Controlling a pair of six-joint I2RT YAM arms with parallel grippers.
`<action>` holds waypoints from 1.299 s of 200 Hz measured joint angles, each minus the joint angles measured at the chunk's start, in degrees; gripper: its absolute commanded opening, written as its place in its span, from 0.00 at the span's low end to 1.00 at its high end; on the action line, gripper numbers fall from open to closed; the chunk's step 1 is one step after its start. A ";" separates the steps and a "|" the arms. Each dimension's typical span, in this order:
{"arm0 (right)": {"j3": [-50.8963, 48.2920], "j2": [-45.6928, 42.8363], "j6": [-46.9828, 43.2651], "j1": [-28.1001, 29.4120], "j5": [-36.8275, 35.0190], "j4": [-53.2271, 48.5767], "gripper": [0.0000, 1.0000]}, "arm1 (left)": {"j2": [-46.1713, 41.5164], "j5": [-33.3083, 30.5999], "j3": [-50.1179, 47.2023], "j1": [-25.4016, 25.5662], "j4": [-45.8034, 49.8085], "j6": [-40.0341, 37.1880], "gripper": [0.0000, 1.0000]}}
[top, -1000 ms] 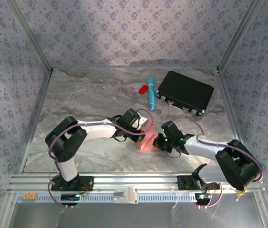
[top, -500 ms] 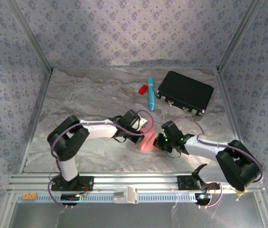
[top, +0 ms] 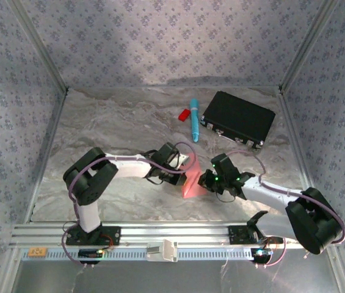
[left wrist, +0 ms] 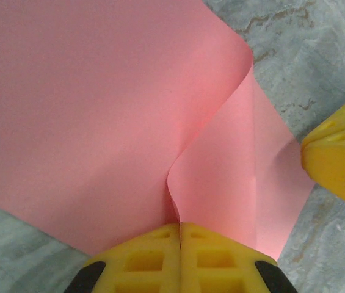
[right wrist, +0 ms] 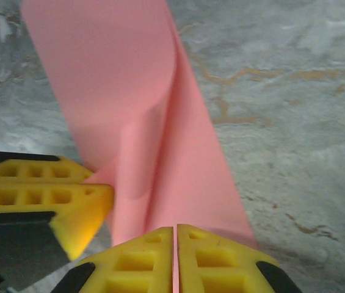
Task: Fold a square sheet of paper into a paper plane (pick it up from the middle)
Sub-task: Fold the triangle a second time at the center of the table.
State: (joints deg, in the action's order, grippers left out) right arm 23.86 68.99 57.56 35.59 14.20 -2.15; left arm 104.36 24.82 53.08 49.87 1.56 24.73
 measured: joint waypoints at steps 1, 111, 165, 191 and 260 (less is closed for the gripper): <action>-0.02 0.00 0.02 0.00 0.11 0.11 0.10 | -0.02 0.04 -0.07 0.00 -0.09 0.13 0.00; -0.07 6.14 2.16 0.17 1.51 3.02 0.04 | -1.66 0.63 -0.94 0.02 0.83 2.12 0.00; -0.02 6.16 2.14 0.00 1.44 2.97 0.04 | -1.95 -0.68 0.90 0.00 2.43 0.07 0.00; -0.02 6.16 2.12 0.00 1.44 2.95 0.04 | -1.95 -1.49 1.20 0.00 3.02 -0.26 0.00; -0.02 6.16 2.01 0.00 1.44 2.95 0.04 | -1.95 -2.58 1.20 0.00 3.93 -0.26 0.00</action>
State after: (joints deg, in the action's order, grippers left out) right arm 23.83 75.16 59.57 35.59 15.64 0.80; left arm 102.41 22.24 54.28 49.87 5.50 24.47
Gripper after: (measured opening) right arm 0.052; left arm 0.044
